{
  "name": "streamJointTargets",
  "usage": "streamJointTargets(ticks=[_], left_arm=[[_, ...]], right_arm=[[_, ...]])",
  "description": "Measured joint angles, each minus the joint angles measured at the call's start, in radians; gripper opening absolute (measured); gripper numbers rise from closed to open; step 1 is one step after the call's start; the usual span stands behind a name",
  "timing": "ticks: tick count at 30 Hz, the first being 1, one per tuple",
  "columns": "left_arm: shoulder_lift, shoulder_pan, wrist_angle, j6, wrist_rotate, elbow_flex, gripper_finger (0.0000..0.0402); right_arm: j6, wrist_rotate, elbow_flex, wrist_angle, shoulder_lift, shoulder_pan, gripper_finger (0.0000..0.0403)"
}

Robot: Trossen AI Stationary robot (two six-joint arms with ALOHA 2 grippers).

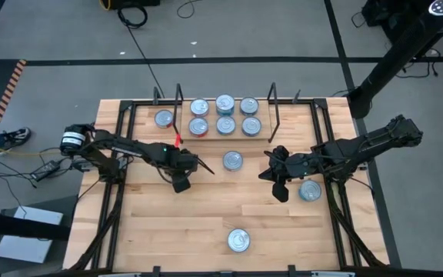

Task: Stack canned seafood by type on shelf
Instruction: Stack the blue tuna can on top of the other blue tuna can on the shelf

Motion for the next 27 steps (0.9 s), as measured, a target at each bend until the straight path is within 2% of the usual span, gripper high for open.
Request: streamJointTargets(ticks=[7, 12, 18, 24, 27], left_arm=[[0.001, -0.013, 0.077, 0.004, 0.021, -0.002, 0.0011], [0.004, -0.023, 0.152, 0.028, 0.092, 0.005, 0.0003], [0.007, -0.024, 0.233, 0.085, 0.255, 0.054, 0.0002], [0.005, -0.024, 0.258, 0.155, 0.376, 0.093, 0.0001], [0.005, -0.031, 0.237, 0.155, 0.36, 0.104, 0.0001]], right_arm=[[-0.005, 0.0, 0.0, 0.001, 0.0, 0.0, 0.0003], [-0.007, 0.001, 0.0, 0.001, 0.0, 0.0, 0.0003], [-0.015, 0.0, 0.0, 0.001, 0.0, 0.0, 0.0003], [-0.026, -0.009, 0.0, 0.003, 0.0, 0.0, 0.0003], [-0.025, -0.012, 0.0, 0.005, 0.0, 0.0, 0.0003]])
